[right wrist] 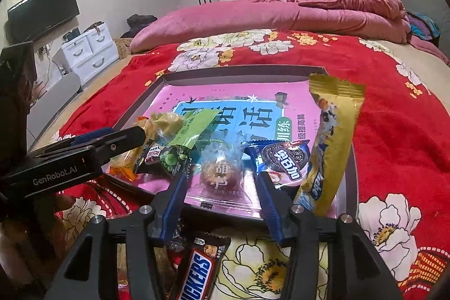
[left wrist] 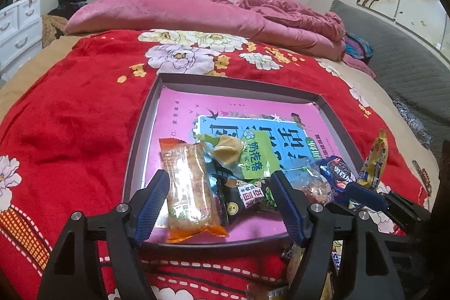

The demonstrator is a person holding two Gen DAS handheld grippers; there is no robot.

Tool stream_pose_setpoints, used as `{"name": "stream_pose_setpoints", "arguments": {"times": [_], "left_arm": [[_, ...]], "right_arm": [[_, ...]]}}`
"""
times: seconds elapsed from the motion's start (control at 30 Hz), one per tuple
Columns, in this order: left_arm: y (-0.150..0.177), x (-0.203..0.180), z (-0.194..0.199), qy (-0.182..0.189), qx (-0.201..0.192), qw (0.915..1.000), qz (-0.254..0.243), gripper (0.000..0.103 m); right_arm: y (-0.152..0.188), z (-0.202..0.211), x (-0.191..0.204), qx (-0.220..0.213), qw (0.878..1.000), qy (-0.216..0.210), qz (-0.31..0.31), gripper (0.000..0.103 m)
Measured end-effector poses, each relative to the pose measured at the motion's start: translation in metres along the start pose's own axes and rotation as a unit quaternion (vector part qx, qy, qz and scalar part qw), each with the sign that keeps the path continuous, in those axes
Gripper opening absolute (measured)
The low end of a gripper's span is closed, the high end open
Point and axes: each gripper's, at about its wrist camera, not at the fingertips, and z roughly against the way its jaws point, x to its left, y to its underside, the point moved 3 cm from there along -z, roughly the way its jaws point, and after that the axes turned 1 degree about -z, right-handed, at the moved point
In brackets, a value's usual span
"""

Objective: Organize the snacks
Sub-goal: 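Withdraw both tools from the tray toward the remaining snacks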

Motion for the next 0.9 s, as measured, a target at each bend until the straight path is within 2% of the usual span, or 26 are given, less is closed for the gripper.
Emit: {"name": "stream_pose_setpoints", "arguments": {"times": [0.07,0.33,0.9], "left_arm": [[0.0,0.001,0.001,0.002,0.001,1.0,0.002,0.076],[0.001,0.004,0.009,0.003,-0.002,1.0,0.007,0.076],[0.011,0.011,0.025,0.003,0.004,0.9999,0.011,0.076]], "right_arm": [[-0.001,0.004,0.0,-0.008,1.0,0.001,0.002,0.061],[-0.003,0.013,0.001,-0.025,1.0,0.0,0.008,0.065],[0.0,0.025,0.001,-0.033,0.999,0.007,0.012,0.066]]}}
